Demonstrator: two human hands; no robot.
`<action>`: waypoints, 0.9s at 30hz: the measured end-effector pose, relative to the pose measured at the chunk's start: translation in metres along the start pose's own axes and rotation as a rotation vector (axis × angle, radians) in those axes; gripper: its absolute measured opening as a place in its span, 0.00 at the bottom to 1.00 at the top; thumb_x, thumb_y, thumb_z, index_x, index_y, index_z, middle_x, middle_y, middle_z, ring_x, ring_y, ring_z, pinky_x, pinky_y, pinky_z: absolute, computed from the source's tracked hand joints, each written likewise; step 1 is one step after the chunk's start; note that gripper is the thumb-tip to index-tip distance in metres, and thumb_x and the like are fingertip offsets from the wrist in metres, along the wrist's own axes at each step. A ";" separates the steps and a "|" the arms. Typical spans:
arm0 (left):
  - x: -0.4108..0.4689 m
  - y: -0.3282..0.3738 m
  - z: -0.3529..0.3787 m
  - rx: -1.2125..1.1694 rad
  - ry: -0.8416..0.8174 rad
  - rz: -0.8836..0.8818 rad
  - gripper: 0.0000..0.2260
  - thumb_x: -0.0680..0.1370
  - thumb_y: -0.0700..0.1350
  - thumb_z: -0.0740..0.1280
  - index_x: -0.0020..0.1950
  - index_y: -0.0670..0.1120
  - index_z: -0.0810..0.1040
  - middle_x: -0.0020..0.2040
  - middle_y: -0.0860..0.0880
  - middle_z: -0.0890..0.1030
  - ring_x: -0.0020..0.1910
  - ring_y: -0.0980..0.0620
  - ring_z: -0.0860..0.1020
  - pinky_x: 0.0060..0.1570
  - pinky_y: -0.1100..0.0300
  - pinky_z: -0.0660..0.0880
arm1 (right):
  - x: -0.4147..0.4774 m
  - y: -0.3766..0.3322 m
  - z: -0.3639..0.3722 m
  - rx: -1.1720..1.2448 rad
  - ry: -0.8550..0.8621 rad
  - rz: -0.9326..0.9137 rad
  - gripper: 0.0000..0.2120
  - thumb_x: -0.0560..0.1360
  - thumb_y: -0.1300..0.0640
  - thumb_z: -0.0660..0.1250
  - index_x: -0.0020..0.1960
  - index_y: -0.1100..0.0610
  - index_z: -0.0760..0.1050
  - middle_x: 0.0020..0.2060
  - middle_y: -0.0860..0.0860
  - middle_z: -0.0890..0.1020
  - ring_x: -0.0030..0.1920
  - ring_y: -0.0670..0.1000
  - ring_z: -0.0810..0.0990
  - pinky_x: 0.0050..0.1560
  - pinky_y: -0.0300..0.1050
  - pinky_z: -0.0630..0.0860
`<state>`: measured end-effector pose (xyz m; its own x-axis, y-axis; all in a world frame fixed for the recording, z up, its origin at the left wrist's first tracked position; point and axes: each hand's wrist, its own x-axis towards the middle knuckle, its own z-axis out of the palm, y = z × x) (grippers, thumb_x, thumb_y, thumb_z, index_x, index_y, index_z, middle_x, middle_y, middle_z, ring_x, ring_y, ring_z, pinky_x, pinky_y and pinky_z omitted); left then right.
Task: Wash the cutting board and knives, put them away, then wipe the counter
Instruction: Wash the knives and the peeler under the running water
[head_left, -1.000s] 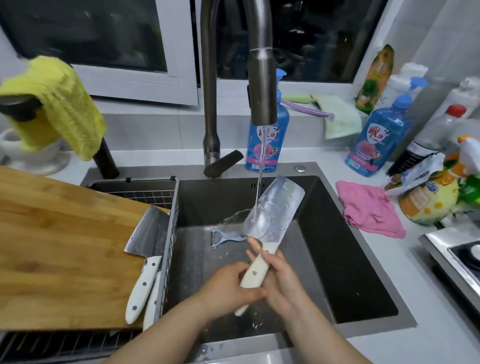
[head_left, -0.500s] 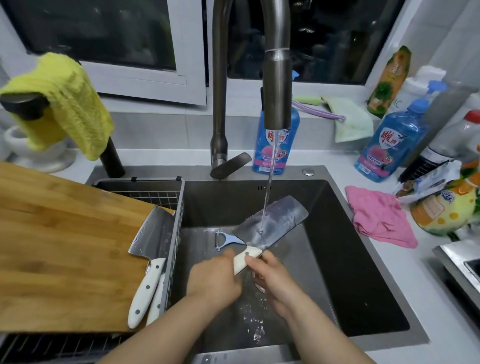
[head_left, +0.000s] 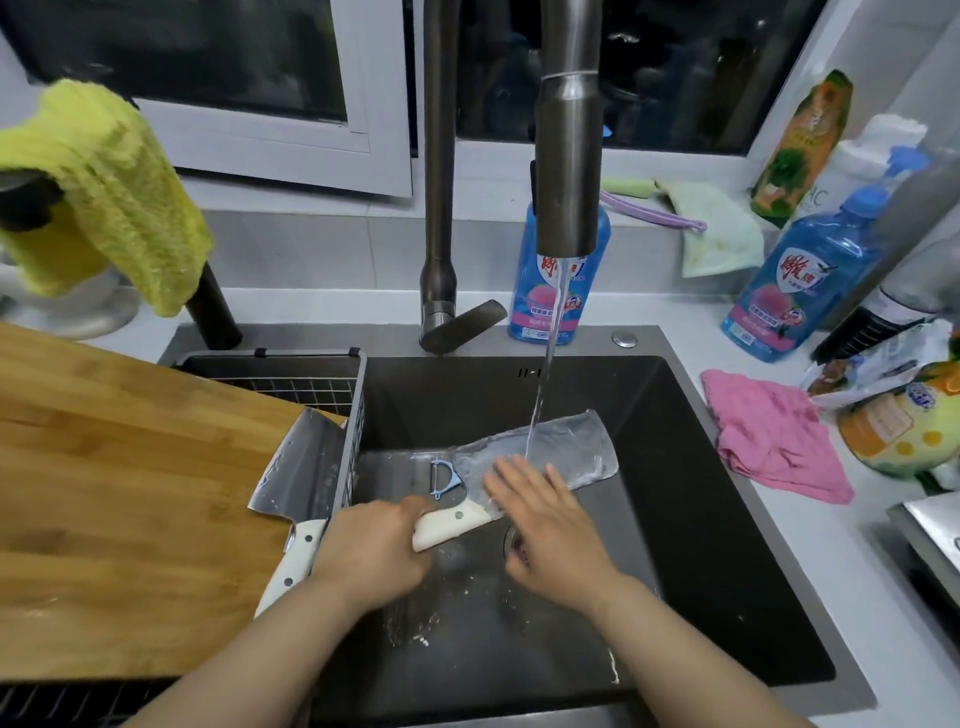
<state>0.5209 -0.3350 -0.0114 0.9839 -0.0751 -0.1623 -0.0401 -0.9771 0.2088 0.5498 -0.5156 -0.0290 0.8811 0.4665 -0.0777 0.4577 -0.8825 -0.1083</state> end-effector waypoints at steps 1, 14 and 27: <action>0.000 -0.002 0.000 0.003 -0.006 0.009 0.18 0.74 0.51 0.62 0.64 0.58 0.69 0.57 0.51 0.79 0.58 0.48 0.76 0.51 0.59 0.70 | 0.001 0.007 -0.006 0.004 0.038 0.034 0.41 0.60 0.50 0.66 0.70 0.58 0.60 0.70 0.50 0.66 0.69 0.50 0.69 0.72 0.42 0.39; 0.001 -0.003 0.007 0.033 0.009 0.052 0.18 0.73 0.52 0.61 0.63 0.59 0.69 0.58 0.53 0.79 0.58 0.50 0.76 0.52 0.61 0.70 | 0.013 0.018 -0.008 0.052 0.050 0.077 0.39 0.74 0.58 0.63 0.76 0.57 0.43 0.76 0.53 0.45 0.76 0.52 0.44 0.72 0.42 0.36; -0.006 -0.009 0.001 -0.038 0.051 0.039 0.22 0.67 0.55 0.57 0.60 0.57 0.74 0.55 0.54 0.81 0.56 0.51 0.77 0.48 0.61 0.70 | -0.014 0.044 -0.003 -0.053 0.023 0.245 0.41 0.71 0.54 0.67 0.76 0.59 0.47 0.76 0.57 0.48 0.76 0.53 0.47 0.69 0.42 0.30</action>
<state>0.5155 -0.3261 -0.0137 0.9894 -0.1015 -0.1041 -0.0727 -0.9655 0.2501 0.5581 -0.5616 -0.0300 0.9687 0.2373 -0.0726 0.2352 -0.9713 -0.0364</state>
